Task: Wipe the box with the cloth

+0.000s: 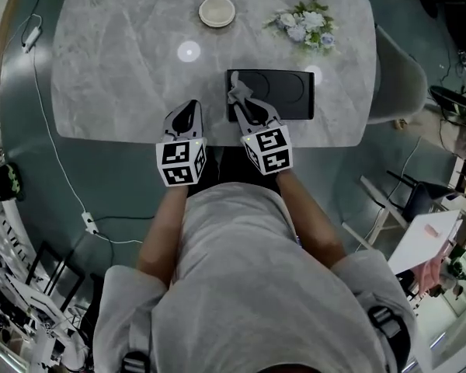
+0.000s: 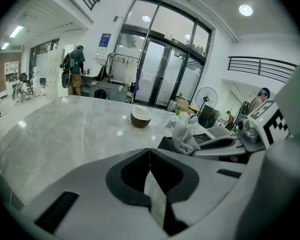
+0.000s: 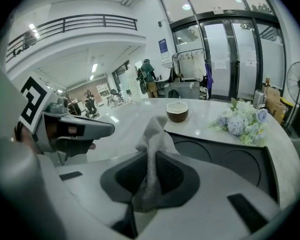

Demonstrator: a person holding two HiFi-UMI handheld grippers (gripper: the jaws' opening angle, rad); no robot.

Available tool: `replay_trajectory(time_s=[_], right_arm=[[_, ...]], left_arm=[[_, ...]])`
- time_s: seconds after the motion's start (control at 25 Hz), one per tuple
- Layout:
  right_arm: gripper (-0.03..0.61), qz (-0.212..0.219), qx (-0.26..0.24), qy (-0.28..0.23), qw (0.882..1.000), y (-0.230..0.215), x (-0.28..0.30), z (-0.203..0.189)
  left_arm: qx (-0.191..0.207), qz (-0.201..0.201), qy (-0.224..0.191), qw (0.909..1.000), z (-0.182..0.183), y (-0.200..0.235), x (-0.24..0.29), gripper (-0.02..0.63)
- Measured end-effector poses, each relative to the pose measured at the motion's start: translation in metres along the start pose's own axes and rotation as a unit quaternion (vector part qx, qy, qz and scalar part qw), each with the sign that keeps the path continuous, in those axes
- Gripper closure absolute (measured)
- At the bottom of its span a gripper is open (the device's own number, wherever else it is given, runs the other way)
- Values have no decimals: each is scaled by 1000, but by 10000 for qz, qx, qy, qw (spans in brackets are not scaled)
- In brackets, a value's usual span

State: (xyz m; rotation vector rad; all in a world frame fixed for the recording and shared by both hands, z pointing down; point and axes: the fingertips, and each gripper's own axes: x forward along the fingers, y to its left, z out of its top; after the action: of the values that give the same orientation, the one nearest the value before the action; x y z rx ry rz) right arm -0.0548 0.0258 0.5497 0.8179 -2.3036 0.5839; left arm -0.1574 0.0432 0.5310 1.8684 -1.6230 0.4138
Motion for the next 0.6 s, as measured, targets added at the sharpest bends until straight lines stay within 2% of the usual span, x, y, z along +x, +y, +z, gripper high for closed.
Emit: replay_trajectory(time_s=[0.2, 0.6], right_arm=[[518, 65, 4, 365, 9993, 8, 12, -13], [518, 38, 102, 412, 9991, 4, 15, -15]], left_arm=[[-49, 61, 0, 10000, -4, 9, -6, 589], [35, -6, 106, 9999, -6, 4, -8, 589]])
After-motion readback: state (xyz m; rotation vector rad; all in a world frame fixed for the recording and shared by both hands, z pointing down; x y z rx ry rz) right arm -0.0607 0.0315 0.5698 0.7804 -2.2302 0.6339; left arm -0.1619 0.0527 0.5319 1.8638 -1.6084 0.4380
